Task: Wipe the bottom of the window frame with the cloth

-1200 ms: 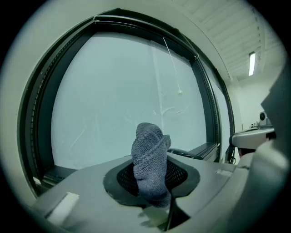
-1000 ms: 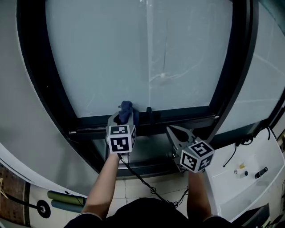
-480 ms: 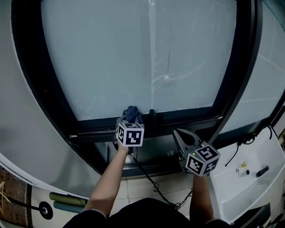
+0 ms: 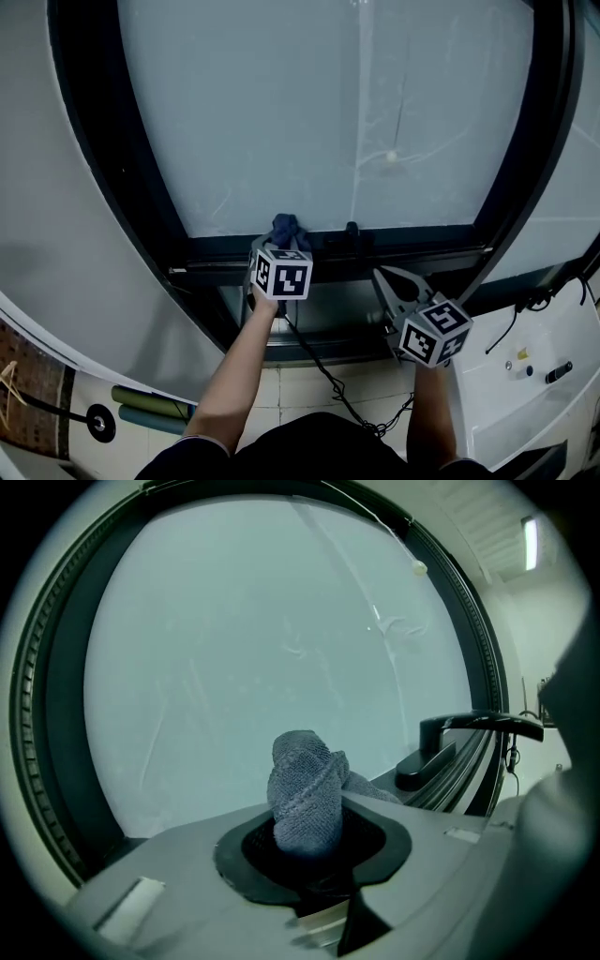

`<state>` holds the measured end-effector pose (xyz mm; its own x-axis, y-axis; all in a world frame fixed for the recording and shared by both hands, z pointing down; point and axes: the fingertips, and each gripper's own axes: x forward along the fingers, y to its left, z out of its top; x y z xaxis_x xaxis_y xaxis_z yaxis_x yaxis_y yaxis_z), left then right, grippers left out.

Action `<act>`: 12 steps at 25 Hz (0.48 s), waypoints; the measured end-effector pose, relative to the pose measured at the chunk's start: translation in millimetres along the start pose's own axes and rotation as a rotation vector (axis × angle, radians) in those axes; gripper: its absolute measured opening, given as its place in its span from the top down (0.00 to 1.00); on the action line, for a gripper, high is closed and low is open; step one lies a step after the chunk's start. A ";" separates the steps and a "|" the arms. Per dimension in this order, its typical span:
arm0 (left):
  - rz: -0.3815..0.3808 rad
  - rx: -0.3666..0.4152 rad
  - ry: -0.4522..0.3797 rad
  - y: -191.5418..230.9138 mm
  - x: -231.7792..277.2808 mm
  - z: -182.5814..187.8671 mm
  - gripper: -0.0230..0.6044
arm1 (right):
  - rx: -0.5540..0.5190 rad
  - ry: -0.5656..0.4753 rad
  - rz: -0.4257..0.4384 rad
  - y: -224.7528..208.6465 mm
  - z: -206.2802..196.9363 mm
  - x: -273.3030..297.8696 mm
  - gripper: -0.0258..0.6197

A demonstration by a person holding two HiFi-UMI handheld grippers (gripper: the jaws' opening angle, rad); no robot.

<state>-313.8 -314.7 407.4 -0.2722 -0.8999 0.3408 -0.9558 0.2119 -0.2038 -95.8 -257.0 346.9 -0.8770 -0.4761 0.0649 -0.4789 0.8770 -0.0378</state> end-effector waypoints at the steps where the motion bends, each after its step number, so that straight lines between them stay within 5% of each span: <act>1: 0.013 -0.003 0.004 8.7 -1.8 -2.8 0.80 | -0.001 0.002 0.010 4.5 -0.6 3.8 0.96; 12: 0.164 -0.041 0.052 105.1 -21.3 -32.0 0.80 | -0.008 0.000 0.095 50.2 1.6 41.4 0.96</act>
<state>-412.0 -261.1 408.1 -0.4293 -0.8312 0.3532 -0.9015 0.3706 -0.2237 -156.3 -232.8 346.1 -0.9186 -0.3904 0.0612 -0.3929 0.9189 -0.0356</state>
